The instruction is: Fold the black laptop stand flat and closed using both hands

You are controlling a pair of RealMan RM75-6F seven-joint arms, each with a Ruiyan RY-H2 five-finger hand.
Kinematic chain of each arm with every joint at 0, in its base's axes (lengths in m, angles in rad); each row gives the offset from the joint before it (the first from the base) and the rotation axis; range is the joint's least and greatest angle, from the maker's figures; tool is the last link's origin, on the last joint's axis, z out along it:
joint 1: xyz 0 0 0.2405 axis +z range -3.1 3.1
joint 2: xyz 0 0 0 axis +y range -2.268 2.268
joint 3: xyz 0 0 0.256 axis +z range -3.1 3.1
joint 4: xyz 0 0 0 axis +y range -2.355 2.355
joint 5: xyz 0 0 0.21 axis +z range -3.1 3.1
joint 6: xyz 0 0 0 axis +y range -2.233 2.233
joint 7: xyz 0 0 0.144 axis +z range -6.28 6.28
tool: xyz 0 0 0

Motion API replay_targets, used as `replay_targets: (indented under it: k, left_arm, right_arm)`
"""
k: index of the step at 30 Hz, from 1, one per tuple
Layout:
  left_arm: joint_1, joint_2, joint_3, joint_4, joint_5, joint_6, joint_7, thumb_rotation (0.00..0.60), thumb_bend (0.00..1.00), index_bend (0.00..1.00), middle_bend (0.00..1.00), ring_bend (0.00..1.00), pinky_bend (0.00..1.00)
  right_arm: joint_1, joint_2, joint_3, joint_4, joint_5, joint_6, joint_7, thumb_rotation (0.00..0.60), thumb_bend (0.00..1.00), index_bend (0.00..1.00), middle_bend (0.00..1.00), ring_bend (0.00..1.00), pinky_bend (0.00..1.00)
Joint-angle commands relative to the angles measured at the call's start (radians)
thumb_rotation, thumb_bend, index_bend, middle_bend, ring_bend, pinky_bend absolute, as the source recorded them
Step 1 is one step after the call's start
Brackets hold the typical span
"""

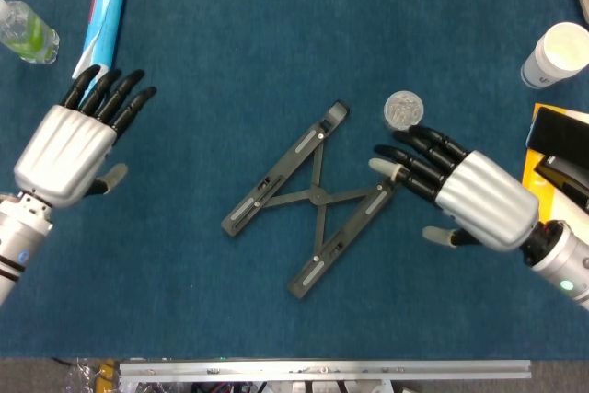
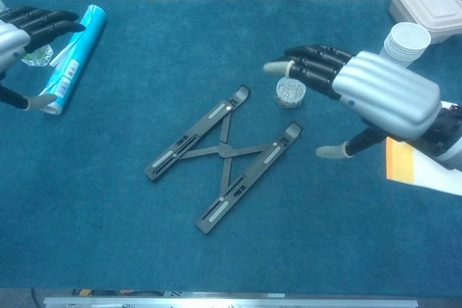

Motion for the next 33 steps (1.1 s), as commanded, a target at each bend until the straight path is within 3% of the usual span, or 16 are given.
replay_targets:
  k: [1, 7, 33]
  left_arm:
    - [-0.006, 0.0, -0.004, 0.001, -0.008, -0.003, 0.005, 0.6, 0.26, 0.02, 0.0, 0.0, 0.0]
    - [-0.008, 0.002, -0.003, 0.007, -0.017, 0.006, -0.004, 0.6, 0.26, 0.02, 0.0, 0.0, 0.0]
    - [0.025, 0.026, 0.03, 0.035, -0.009, 0.07, -0.056, 0.6, 0.26, 0.02, 0.0, 0.0, 0.0]
  right_arm:
    - [0.002, 0.012, -0.012, 0.032, 0.01, -0.054, -0.062, 0.6, 0.0, 0.0, 0.06, 0.0, 0.09]
    - [-0.002, -0.034, -0.008, 0.113, 0.023, -0.08, -0.131, 0.6, 0.0, 0.0, 0.0, 0.0, 0.05]
    - [0.097, -0.369, 0.052, 0.453, 0.078, -0.188, -0.163, 0.6, 0.0, 0.0, 0.0, 0.0, 0.04]
